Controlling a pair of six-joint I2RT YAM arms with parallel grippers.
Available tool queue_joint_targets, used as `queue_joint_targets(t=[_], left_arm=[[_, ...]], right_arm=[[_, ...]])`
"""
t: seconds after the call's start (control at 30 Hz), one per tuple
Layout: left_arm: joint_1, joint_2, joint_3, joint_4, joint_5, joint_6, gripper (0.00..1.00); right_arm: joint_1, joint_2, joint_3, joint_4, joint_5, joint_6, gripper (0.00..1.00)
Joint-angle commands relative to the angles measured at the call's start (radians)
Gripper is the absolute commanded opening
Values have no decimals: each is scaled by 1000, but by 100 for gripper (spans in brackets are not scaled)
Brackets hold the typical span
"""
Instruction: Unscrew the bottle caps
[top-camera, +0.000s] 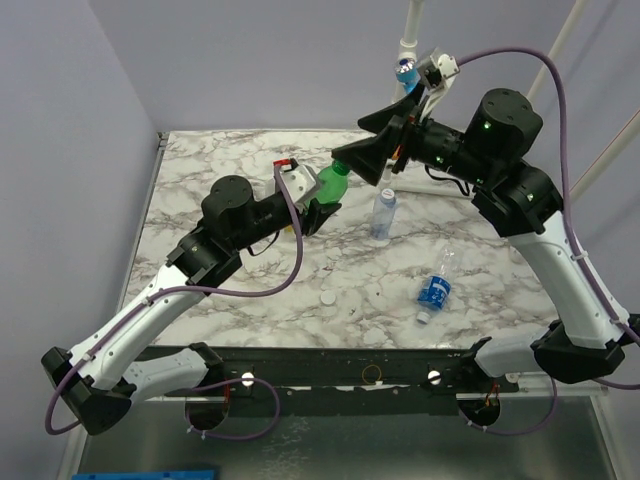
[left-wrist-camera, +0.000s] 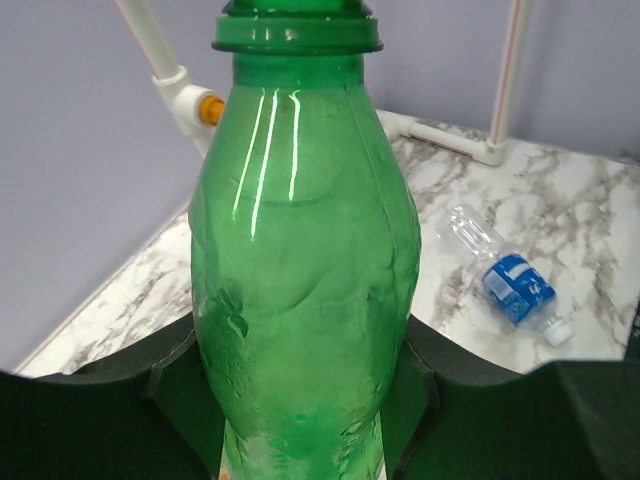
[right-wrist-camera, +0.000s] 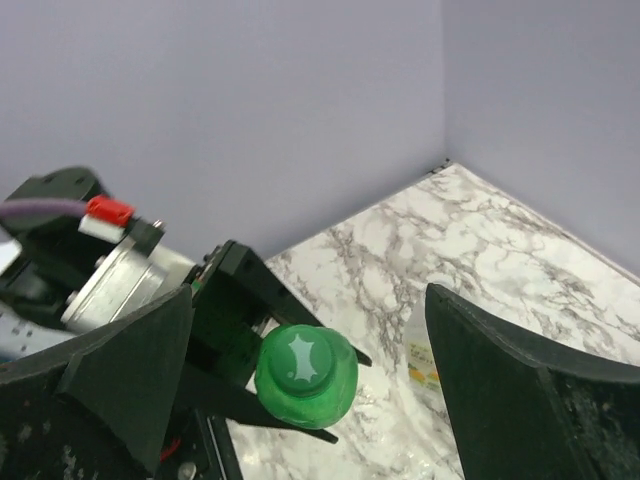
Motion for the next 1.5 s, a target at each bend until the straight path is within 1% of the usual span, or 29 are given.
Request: queue_joint_targets(t=[0.0, 0.27, 0.4, 0.43, 0.5, 0.6, 0.77, 0.8, 0.93, 1.03, 1.2, 1.27, 1.37, 1.47], left_arm=[[-3, 3, -9, 106, -131, -4, 0], [-3, 15, -3, 115, -161, -25, 0], [-3, 23, -1, 110, -175, -30, 0], [-3, 26, 1, 106, -183, -33, 0], [-3, 37, 10, 93, -203, -33, 0], [-3, 51, 18, 85, -225, -30, 0], [-3, 66, 29, 84, -224, -34, 0], [-3, 70, 31, 85, -224, -37, 0], [-3, 73, 41, 86, -220, -48, 0], [-3, 72, 48, 87, -214, -54, 0], [-3, 63, 55, 87, -207, -56, 0], [-4, 58, 55, 86, -206, -56, 0], [-3, 50, 54, 81, -202, -53, 0], [-3, 40, 51, 74, -175, -50, 0]], right_arm=[[5, 70, 77, -47, 169, 94, 100], [4, 121, 87, -33, 137, 103, 82], [5, 130, 84, -15, 106, 110, 70], [5, 131, 83, -12, 101, 110, 69], [5, 135, 83, -10, 87, 107, 69], [4, 146, 88, -21, 77, 101, 72], [5, 145, 72, -11, 76, 101, 73], [5, 145, 74, -12, 77, 99, 72], [5, 150, 75, -34, 84, 95, 62], [5, 152, 76, -40, 80, 93, 57], [5, 160, 92, -59, 87, 89, 55], [5, 162, 96, -60, 88, 92, 45], [5, 159, 104, -55, 88, 98, 19], [4, 149, 105, -46, 69, 94, 5]])
